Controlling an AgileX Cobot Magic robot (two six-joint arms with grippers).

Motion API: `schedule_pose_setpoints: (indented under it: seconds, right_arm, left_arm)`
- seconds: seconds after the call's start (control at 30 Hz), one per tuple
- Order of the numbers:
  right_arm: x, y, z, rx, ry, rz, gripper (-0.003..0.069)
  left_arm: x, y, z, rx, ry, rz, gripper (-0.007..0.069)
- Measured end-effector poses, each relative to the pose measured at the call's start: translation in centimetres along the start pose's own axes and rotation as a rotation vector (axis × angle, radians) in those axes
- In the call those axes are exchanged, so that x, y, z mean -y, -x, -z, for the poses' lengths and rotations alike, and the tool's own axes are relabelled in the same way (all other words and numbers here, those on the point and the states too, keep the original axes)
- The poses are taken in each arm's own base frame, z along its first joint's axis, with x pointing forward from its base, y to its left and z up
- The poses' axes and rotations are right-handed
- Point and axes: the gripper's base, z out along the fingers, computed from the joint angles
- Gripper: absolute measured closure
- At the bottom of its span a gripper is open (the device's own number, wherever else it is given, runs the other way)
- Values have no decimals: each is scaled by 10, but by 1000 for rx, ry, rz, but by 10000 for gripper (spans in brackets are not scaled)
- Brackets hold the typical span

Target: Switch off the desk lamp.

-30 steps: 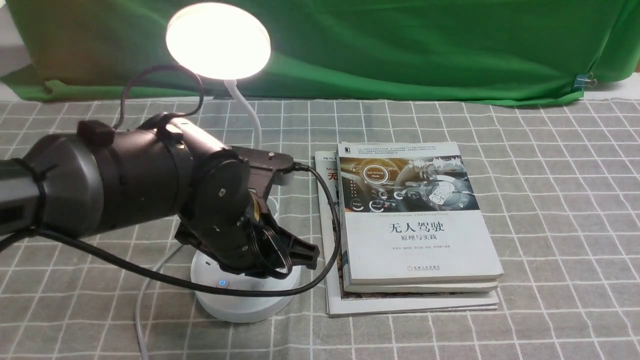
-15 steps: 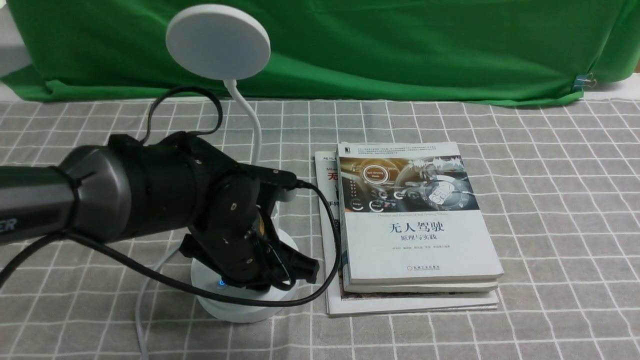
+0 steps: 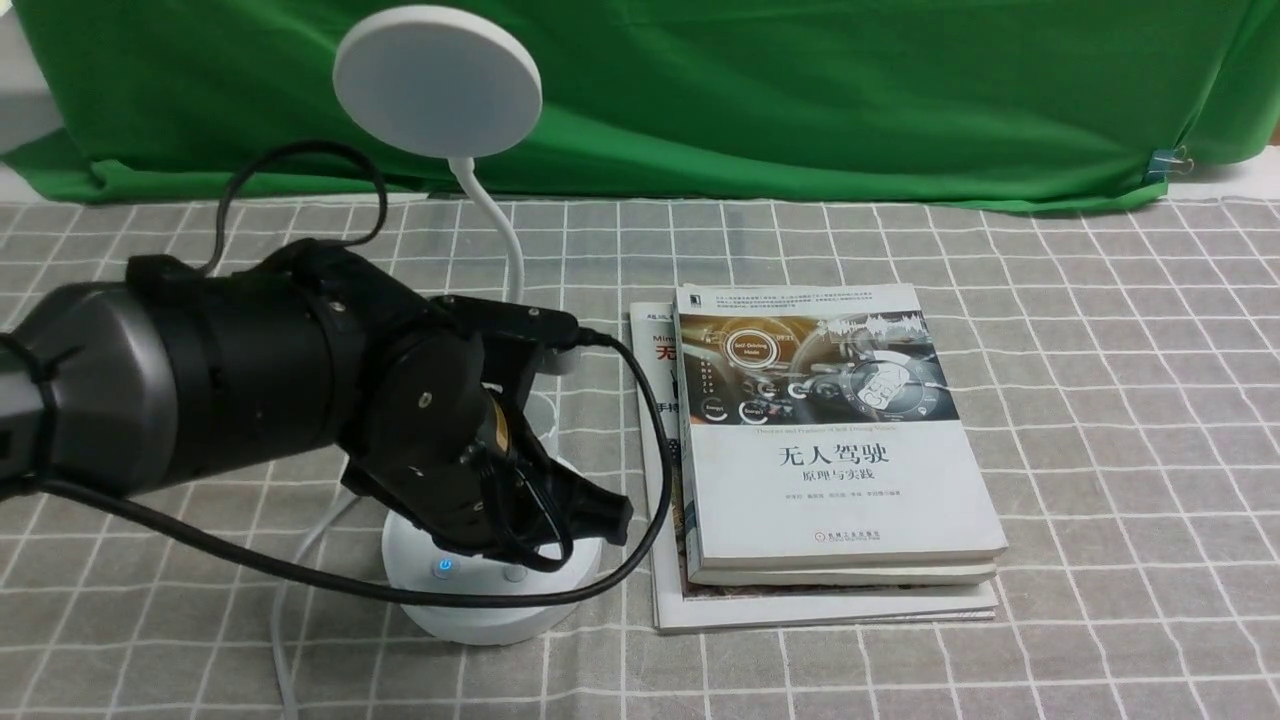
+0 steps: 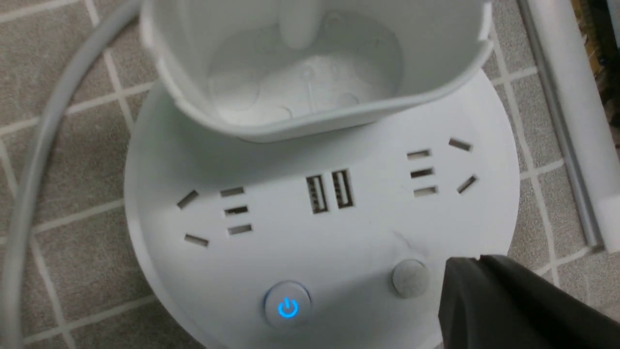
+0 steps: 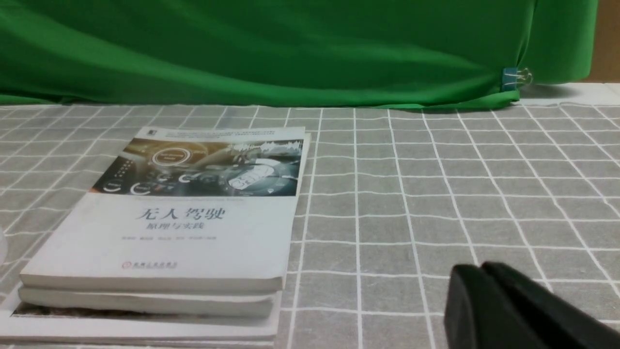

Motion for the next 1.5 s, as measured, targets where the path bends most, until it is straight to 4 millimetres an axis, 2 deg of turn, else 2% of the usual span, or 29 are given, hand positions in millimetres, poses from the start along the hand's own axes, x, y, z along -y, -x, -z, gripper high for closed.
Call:
schedule_pose_setpoints:
  seconds: [0.07, 0.17, 0.3, 0.33, 0.43, 0.47, 0.5, 0.63, 0.83, 1.0, 1.3, 1.37, 1.5]
  right_arm:
    - [0, 0, 0, 0, 0, 0, 622]
    - [0, 0, 0, 0, 0, 0, 622]
    - [0, 0, 0, 0, 0, 0, 622]
    - [0, 0, 0, 0, 0, 0, 622]
    - [0, 0, 0, 0, 0, 0, 622]
    - [0, 0, 0, 0, 0, 0, 622]
    - [0, 0, 0, 0, 0, 0, 622]
    - [0, 0, 0, 0, 0, 0, 622]
    - [0, 0, 0, 0, 0, 0, 622]
    - [0, 0, 0, 0, 0, 0, 622]
    - [0, 0, 0, 0, 0, 0, 622]
    - [0, 0, 0, 0, 0, 0, 622]
    - [0, 0, 0, 0, 0, 0, 622]
  left_arm:
    - [2, -4, 6, 14, -8, -24, 624]
    - [5, -24, 25, 55, -34, -60, 624]
    - [5, -67, 64, 229, -125, -75, 624]
    - [5, -69, 65, 240, -131, -76, 624]
    - [-7, -104, 86, 475, -241, -39, 624]
    - [-8, -107, 85, 492, -249, -34, 624]
    - [-12, -118, 93, 606, -304, -2, 624]
    - [-22, -141, 95, 782, -369, -2, 624]
    - [-30, -165, 80, 820, -338, -117, 624]
    - [-28, -166, 81, 898, -312, -257, 624]
    - [-30, -172, 78, 901, -274, -334, 624]
    - [-36, -178, 79, 912, -238, -351, 624]
    - [-61, -192, 87, 1008, -98, -225, 624]
